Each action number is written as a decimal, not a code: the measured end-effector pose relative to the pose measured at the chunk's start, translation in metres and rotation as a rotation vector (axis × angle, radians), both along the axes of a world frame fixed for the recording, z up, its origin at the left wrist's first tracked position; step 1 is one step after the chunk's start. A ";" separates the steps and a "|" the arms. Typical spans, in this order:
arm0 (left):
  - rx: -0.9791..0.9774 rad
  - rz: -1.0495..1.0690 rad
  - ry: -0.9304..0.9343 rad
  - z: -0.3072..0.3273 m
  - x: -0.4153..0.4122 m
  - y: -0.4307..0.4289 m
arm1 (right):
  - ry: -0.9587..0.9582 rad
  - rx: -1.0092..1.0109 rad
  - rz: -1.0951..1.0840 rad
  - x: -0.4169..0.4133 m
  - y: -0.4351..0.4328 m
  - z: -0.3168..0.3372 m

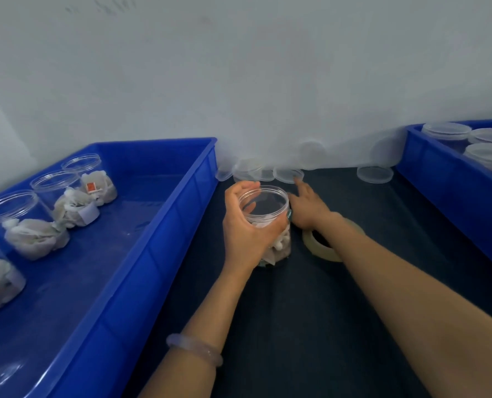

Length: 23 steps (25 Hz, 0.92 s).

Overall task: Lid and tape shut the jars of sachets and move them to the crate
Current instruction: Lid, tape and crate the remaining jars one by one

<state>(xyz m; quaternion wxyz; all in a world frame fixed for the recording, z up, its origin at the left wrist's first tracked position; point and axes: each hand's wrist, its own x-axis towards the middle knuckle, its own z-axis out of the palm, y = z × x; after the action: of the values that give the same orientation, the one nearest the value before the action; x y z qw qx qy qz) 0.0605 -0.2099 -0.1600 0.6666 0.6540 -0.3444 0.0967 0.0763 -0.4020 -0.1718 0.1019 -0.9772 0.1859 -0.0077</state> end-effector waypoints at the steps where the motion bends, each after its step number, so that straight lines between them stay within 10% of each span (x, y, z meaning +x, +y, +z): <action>1: 0.001 0.001 0.002 -0.001 0.001 -0.001 | 0.028 -0.030 0.002 0.006 -0.004 0.001; 7: 0.011 0.000 0.026 -0.001 0.002 -0.001 | 0.054 -0.152 0.023 0.027 -0.028 0.005; 14: 0.006 -0.018 0.010 -0.003 0.003 -0.001 | -0.504 -0.058 -0.093 -0.006 -0.008 0.003; 20: 0.013 -0.035 0.007 -0.002 0.002 0.001 | -1.206 0.971 -0.334 -0.054 0.032 0.036; 23: 0.031 -0.051 0.026 -0.002 -0.001 0.001 | -1.201 1.502 -0.340 -0.074 0.048 0.074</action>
<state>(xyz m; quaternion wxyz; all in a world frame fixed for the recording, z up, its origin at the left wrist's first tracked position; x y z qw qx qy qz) 0.0600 -0.2088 -0.1616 0.6631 0.6563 -0.3538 0.0656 0.0023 -0.3536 -0.0975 0.7735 -0.4512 0.1982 -0.3985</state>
